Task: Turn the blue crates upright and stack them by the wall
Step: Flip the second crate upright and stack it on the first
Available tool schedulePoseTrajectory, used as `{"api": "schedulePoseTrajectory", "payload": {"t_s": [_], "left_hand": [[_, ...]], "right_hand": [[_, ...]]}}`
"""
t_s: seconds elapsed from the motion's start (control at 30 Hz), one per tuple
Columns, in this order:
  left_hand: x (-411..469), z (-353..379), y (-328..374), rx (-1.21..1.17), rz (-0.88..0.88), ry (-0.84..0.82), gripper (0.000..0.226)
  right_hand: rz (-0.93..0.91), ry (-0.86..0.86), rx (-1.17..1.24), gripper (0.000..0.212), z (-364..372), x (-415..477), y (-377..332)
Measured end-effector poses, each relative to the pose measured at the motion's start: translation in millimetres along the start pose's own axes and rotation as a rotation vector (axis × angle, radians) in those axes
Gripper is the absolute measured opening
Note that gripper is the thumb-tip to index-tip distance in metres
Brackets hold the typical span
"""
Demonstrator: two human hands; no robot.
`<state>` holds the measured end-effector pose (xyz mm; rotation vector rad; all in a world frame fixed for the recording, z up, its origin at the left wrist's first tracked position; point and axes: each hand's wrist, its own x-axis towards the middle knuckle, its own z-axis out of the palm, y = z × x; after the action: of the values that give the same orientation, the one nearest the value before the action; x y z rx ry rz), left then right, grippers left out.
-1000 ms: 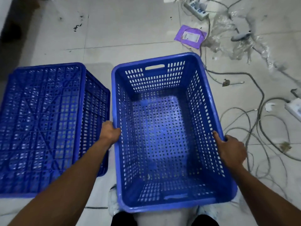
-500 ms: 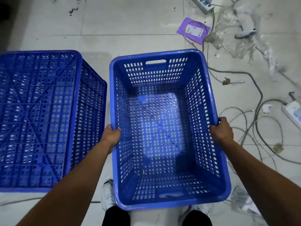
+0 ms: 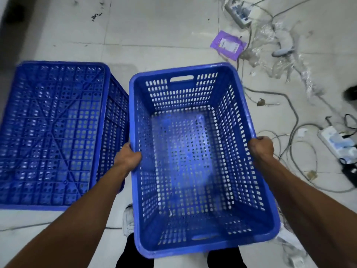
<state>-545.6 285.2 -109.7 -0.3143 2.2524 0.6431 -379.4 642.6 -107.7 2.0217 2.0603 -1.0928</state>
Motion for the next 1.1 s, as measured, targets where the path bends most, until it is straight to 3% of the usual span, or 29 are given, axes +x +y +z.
{"api": "schedulePoseTrajectory", "payload": {"t_s": [0.2,0.57,0.7,0.87,1.1], "left_hand": [[-95.8,-56.1,3.2,0.282,0.131,0.044,0.042],[-271.7,-210.3,38.7,0.411,0.447,0.125,0.044],[-314.3,-255.0,33.2,0.358,0.447,0.141,0.048],[-369.9,-306.0,16.1,0.236,0.403,0.180,0.044],[-441.2,-320.7,-53.8,0.016,0.244,0.423,0.043]], "right_hand": [[0.006,-0.001,-0.035,0.016,-80.0,-76.4,-42.0],[-0.123,0.095,0.070,0.016,-260.4,-244.9,-139.6],[-0.189,0.118,0.039,0.032,-295.8,-290.1,-167.3],[-0.311,0.143,0.030,0.034,-313.8,-343.9,-200.4],[-0.592,0.066,-0.051,0.031,-297.6,-410.6,-241.5]]}}
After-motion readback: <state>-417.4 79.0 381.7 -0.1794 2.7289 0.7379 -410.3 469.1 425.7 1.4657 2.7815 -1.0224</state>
